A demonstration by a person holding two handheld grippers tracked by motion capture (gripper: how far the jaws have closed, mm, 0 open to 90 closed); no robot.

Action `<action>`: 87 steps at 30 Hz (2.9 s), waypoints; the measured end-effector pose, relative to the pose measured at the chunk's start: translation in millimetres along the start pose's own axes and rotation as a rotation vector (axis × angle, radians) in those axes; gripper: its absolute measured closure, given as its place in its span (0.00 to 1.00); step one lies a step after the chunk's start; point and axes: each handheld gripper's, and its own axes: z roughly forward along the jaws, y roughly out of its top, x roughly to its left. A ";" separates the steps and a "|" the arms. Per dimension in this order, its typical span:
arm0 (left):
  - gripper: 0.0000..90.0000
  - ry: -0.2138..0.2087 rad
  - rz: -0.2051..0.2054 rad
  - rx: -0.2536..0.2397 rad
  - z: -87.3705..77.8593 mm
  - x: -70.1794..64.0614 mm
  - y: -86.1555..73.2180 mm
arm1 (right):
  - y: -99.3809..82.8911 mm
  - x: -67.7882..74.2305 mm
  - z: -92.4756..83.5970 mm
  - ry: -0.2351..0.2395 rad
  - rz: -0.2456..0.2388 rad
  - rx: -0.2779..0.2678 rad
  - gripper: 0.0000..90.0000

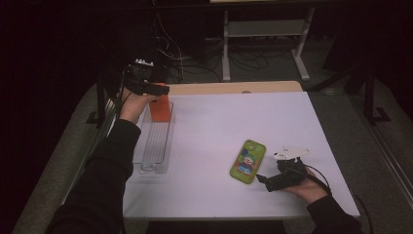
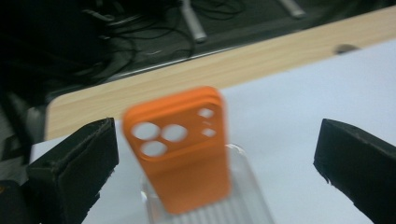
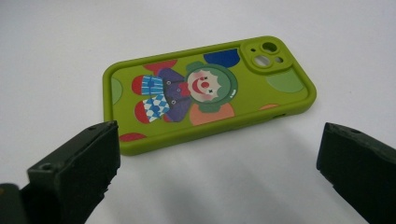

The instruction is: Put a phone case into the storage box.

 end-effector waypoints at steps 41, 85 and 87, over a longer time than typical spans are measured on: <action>0.00 -0.495 0.332 -0.008 -19.1 -157.1 -99.0 | -5.9 8.5 -11.9 -0.004 -0.006 -0.022 0.00; 0.00 -0.567 0.384 -0.019 -15.4 -153.3 -167.5 | 65.8 27.6 31.1 0.130 0.060 0.044 0.58; 0.00 -0.572 0.379 -0.015 -15.9 -152.9 -167.4 | 71.4 31.7 39.3 0.151 0.052 0.068 0.69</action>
